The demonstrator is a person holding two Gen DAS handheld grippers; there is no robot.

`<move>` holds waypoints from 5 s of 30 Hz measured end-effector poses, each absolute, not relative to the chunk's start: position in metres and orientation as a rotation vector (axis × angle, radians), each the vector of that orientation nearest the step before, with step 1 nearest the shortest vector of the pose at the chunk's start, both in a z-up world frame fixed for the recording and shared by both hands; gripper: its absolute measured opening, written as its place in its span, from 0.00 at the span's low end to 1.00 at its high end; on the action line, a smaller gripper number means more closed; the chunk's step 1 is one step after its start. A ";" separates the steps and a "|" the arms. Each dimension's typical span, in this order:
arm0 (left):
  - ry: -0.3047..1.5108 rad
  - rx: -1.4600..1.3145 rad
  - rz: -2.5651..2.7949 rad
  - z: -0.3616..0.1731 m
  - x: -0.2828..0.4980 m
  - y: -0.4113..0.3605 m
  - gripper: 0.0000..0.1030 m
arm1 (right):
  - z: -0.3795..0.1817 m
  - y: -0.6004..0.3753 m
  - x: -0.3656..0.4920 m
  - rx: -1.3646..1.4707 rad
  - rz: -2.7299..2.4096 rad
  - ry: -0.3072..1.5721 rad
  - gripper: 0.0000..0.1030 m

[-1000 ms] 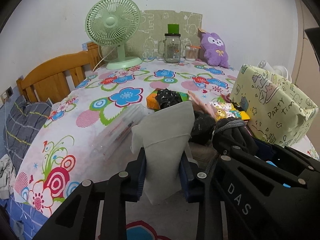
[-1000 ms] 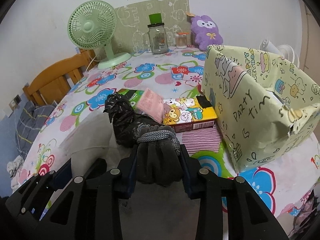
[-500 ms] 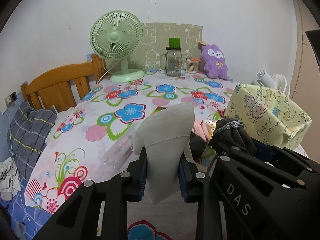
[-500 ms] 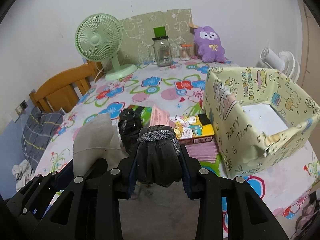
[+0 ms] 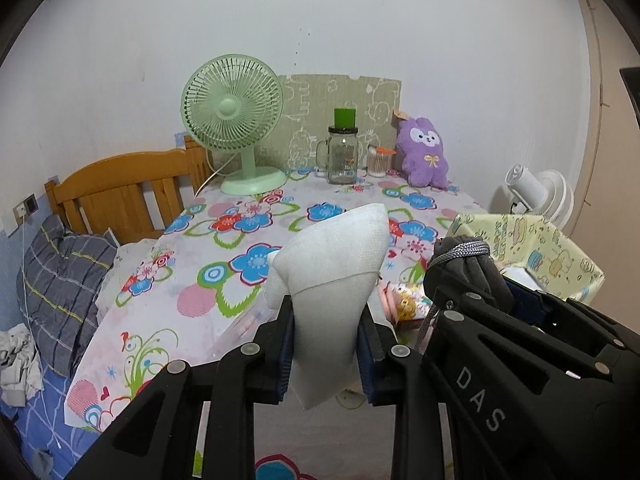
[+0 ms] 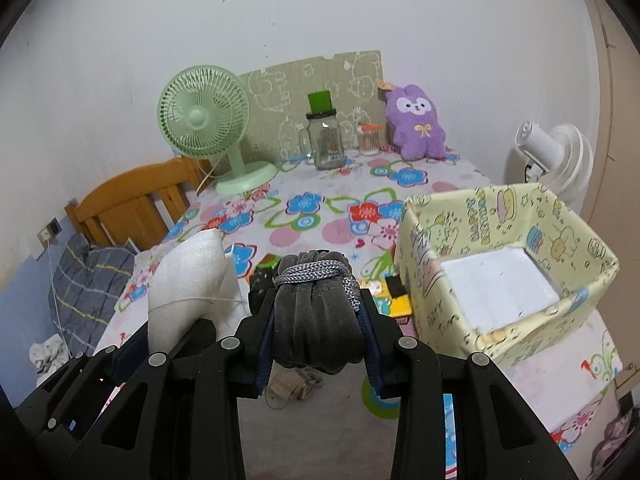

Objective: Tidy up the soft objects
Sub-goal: 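Lift the glove with the right tool while the left tool carries the white cloth toward the gift box, then lower both items into the gift box and open both tools, then withdraw both open tools from the gift box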

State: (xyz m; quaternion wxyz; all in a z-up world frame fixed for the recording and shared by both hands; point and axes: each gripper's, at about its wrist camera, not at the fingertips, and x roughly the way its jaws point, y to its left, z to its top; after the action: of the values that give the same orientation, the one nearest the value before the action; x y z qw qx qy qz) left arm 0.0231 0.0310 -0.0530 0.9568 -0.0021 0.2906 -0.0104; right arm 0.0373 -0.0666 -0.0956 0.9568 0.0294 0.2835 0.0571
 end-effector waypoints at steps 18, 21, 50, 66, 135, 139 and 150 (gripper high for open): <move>0.557 -0.022 -0.045 -0.029 0.033 0.012 0.26 | -0.061 -0.084 0.042 0.033 0.111 0.529 0.39; 0.552 -0.016 -0.049 -0.026 0.036 0.005 0.26 | -0.058 -0.090 0.045 0.034 0.108 0.524 0.39; 0.527 0.011 -0.178 -0.016 0.078 -0.083 0.26 | -0.037 -0.179 0.076 0.061 0.011 0.472 0.39; 0.565 0.056 -0.265 -0.032 0.104 -0.128 0.27 | -0.051 -0.226 0.098 0.089 -0.077 0.500 0.39; 0.527 0.104 -0.304 -0.016 0.063 -0.109 0.98 | -0.036 -0.204 0.047 0.048 -0.109 0.428 1.00; 0.513 0.099 -0.299 -0.012 0.054 -0.102 0.98 | -0.032 -0.196 0.037 0.044 -0.101 0.408 1.00; 0.496 0.100 -0.274 -0.008 0.037 -0.081 0.98 | -0.031 -0.170 0.022 0.007 -0.066 0.414 1.00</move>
State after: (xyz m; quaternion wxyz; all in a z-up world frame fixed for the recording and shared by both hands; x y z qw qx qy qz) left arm 0.0368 -0.0809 -0.0082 0.9589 0.0493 0.2445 -0.1351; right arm 0.0220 -0.1698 -0.0312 0.9782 0.0037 0.2052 -0.0327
